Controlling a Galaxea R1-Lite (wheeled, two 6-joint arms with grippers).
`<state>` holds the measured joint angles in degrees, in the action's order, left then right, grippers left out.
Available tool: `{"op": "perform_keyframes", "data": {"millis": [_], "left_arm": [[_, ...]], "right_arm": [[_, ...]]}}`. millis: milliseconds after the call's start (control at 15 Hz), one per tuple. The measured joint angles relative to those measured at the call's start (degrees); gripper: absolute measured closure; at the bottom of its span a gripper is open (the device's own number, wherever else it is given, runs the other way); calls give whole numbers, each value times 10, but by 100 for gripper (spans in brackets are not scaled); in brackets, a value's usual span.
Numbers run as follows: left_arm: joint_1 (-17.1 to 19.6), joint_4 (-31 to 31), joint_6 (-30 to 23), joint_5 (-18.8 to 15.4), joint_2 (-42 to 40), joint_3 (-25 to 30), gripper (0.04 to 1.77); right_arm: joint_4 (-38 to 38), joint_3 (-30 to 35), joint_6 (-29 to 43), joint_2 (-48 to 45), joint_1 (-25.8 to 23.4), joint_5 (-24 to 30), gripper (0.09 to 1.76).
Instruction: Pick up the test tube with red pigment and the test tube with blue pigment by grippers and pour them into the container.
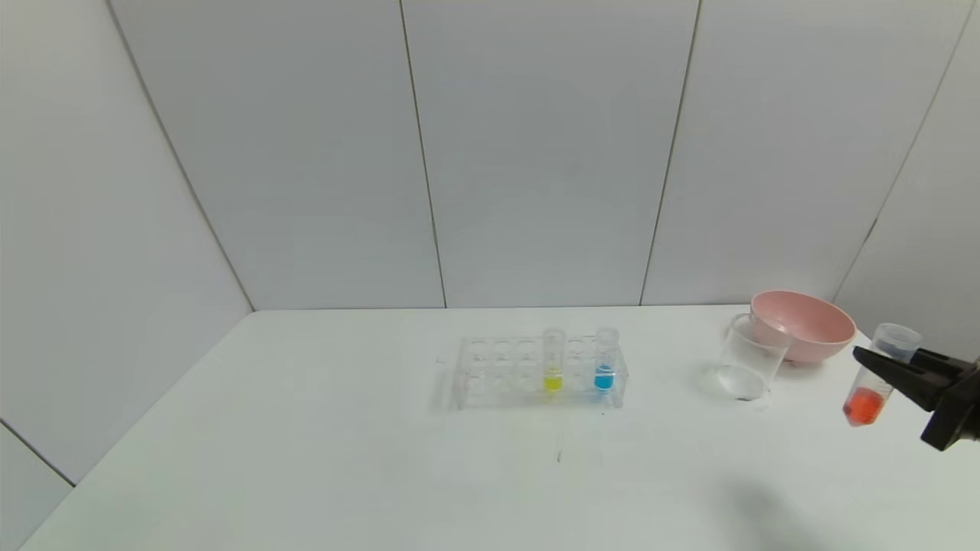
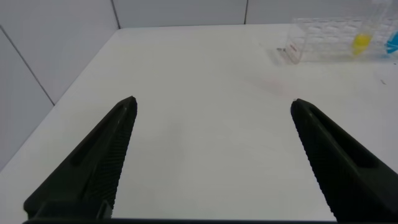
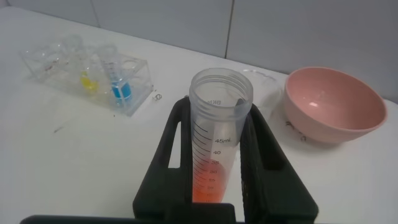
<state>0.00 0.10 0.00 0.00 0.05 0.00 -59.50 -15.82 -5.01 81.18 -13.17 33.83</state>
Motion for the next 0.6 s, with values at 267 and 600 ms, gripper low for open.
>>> {"op": "perform_keyframes", "data": {"millis": [267, 600], "left_arm": [[0, 0, 0, 0, 0, 0, 5], [0, 0, 0, 0, 0, 0, 5]], "right_arm": [[59, -115, -34, 47, -82, 66, 135], [64, -214, -100, 150, -90, 97, 135]]}}
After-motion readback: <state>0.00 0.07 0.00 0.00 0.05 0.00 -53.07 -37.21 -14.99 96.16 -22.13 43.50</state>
